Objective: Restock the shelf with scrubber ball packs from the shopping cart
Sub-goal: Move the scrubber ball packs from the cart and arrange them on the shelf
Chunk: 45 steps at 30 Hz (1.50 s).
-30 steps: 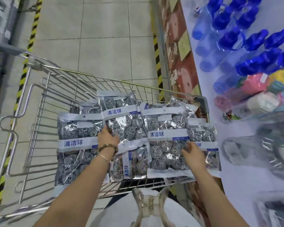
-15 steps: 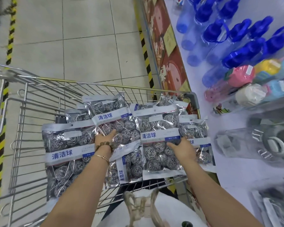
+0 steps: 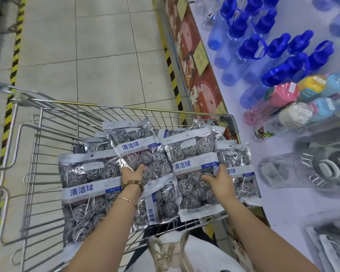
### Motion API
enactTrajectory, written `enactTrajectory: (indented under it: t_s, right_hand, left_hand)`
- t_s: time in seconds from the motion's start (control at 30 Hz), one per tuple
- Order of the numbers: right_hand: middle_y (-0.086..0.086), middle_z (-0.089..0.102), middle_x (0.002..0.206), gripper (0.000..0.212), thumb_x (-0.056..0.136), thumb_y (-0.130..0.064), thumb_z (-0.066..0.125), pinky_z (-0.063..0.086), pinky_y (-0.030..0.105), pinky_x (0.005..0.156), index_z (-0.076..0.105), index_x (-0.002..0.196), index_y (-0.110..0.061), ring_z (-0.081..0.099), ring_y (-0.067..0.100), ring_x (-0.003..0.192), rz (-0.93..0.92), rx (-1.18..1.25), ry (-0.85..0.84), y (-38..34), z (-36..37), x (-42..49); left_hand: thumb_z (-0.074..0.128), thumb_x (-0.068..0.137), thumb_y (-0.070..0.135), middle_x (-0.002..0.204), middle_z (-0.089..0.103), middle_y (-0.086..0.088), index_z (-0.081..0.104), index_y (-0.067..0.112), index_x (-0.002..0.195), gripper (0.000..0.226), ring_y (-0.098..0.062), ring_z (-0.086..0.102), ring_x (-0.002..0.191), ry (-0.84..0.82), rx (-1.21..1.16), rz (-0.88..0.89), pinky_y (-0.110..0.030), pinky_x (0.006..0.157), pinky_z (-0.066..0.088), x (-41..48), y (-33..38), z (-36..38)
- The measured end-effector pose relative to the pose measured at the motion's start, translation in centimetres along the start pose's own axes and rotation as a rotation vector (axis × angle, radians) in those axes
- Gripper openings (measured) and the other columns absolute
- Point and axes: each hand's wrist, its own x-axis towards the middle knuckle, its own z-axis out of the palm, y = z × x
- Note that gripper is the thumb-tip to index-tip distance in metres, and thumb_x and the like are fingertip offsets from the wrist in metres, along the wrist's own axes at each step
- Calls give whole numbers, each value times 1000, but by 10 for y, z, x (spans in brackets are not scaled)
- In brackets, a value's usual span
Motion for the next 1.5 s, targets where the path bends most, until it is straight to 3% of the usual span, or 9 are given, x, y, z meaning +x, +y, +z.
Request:
enactTrajectory:
  t_s: [0.13, 0.3, 0.43, 0.57, 0.73, 0.93, 1.13, 1.3, 1.5]
  right_hand:
    - [3, 63, 91, 54, 82, -34, 68, 40, 25, 48, 42, 123, -10, 61, 19, 62, -29, 55, 67, -5, 1, -13]
    - [10, 64, 99, 60, 82, -33, 69, 51, 36, 68, 42, 130, -7, 64, 25, 83, -89, 211, 150, -9, 1, -33]
    - [-5, 63, 94, 49, 82, -30, 70, 46, 30, 67, 48, 122, -12, 58, 6, 73, -127, 307, 196, -12, -4, -42]
    - [-2, 65, 92, 46, 81, -28, 71, 48, 32, 68, 52, 120, -15, 59, 15, 72, -130, 378, 210, -9, -11, -51]
    - [1, 63, 92, 42, 81, -26, 71, 48, 35, 75, 53, 117, -17, 58, 20, 80, -119, 420, 262, -2, -16, -59]
    - [-4, 62, 103, 46, 79, -27, 72, 47, 40, 86, 54, 121, -19, 57, 19, 97, -126, 462, 333, 5, -28, -68]
    - [-11, 64, 92, 34, 80, -18, 72, 45, 32, 75, 57, 109, -27, 60, 12, 85, -97, 596, 470, 16, -44, -86]
    - [-18, 61, 91, 30, 82, -14, 69, 44, 31, 80, 55, 104, -29, 58, 4, 85, -31, 688, 562, 37, -56, -102]
    - [-5, 61, 95, 26, 84, -13, 67, 42, 29, 82, 55, 105, -23, 57, 16, 91, 60, 747, 696, 70, -72, -125]
  left_hand:
    - [65, 83, 26, 130, 46, -12, 36, 6, 129, 58, -32, 48, 114, 12, -22, 77, -45, 92, 43, -9, 2, -14]
    - [65, 82, 23, 100, 47, -2, 36, 5, 131, 60, -22, 53, 92, -22, -38, 147, -38, 77, 49, -17, -4, -33]
    - [65, 83, 26, 116, 47, -9, 36, 4, 131, 60, -28, 49, 107, -11, -28, 166, -44, 89, 44, -27, -16, -50]
    - [66, 80, 23, 128, 48, -9, 40, 5, 129, 59, -29, 47, 117, -30, -67, 195, -46, 94, 42, -35, -29, -63]
    - [66, 81, 17, 87, 48, 4, 47, 14, 98, 26, -15, 47, 80, -121, -23, 336, -28, 63, 39, -39, -34, -68]
    - [68, 79, 24, 119, 49, 2, 48, 8, 120, 48, -20, 48, 110, -229, 84, 482, -47, 98, 40, -47, -15, -60]
    - [71, 74, 22, 139, 41, -8, 39, 8, 135, 70, -30, 43, 122, -346, 118, 548, -54, 100, 38, -48, 6, -50]
    - [68, 77, 10, 106, 53, 6, 53, 17, 100, 28, -24, 49, 106, -473, 157, 629, -46, 94, 42, -56, 16, -29]
    - [60, 80, -5, 79, 41, 15, 42, 32, 80, 42, -3, 42, 70, -637, 87, 706, -20, 63, 37, -98, 26, 3]
